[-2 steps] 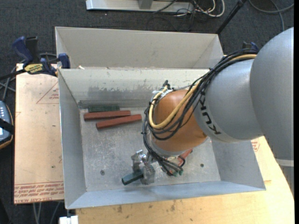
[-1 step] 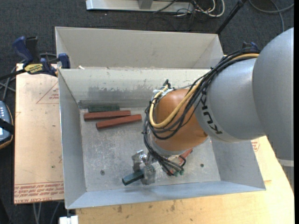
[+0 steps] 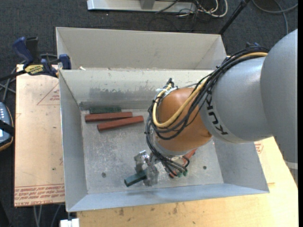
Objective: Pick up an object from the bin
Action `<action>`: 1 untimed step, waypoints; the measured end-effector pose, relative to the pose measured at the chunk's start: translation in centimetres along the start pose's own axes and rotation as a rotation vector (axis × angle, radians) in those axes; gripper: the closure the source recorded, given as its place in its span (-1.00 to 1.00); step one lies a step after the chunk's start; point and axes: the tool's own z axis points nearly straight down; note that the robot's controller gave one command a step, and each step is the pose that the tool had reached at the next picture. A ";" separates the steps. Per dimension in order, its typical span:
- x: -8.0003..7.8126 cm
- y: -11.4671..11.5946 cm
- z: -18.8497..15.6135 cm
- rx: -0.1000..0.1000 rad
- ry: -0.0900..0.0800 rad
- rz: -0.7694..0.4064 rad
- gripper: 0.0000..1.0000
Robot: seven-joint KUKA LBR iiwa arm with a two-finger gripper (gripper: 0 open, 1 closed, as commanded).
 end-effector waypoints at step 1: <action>0.1 0.0 -1.0 0.000 0.003 0.000 1.00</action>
Offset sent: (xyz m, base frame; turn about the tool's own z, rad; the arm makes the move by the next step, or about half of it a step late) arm 0.0000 0.0000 0.0701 0.0000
